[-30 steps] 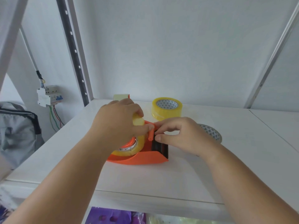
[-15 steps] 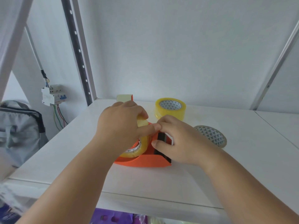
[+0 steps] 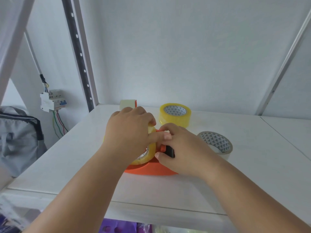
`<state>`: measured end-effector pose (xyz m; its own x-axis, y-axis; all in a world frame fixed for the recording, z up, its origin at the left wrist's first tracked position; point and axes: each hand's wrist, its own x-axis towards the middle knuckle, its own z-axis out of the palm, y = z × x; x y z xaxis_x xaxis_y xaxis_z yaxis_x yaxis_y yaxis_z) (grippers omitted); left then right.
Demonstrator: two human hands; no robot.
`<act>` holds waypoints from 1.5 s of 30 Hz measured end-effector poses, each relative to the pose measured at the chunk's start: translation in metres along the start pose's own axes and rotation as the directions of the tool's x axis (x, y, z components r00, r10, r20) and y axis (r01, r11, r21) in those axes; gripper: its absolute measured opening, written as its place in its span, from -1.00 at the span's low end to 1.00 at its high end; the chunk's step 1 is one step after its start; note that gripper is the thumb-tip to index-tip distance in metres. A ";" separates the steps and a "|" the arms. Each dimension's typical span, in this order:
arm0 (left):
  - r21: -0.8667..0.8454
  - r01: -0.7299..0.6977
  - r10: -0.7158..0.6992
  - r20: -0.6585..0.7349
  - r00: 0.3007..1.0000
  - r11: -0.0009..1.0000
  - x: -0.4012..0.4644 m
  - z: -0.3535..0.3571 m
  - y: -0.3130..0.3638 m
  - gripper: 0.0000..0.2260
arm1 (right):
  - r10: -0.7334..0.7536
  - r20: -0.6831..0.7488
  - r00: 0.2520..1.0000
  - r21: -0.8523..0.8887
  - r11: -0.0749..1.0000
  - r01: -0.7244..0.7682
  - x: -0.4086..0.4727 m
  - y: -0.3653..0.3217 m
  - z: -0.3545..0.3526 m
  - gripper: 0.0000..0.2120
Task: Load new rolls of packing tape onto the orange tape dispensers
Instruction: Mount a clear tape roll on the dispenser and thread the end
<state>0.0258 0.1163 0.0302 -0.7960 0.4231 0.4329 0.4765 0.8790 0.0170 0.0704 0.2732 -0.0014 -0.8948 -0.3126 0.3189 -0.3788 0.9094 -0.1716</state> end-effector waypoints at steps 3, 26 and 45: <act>0.018 0.020 -0.021 0.023 1.000 1.000 0.000 -0.001 -0.003 -0.21 | 0.091 -0.100 0.991 0.198 0.978 -0.069 -0.003 0.001 0.000 -0.75; -0.124 0.127 -0.123 0.038 0.992 0.984 0.001 -0.004 0.008 -0.43 | 0.494 0.066 0.867 0.654 0.634 -0.412 -0.008 0.006 0.000 -0.80; -0.025 0.107 -0.108 -0.029 0.994 0.994 0.000 0.001 0.019 -0.34 | 0.356 -0.108 0.928 0.221 0.919 -0.327 0.009 -0.016 -0.005 -0.74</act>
<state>0.0343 0.1334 0.0295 -0.8317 0.3192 0.4543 0.3974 0.9136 0.0855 0.0697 0.2570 0.0090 -0.9399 0.0631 0.3356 -0.1080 0.8774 -0.4675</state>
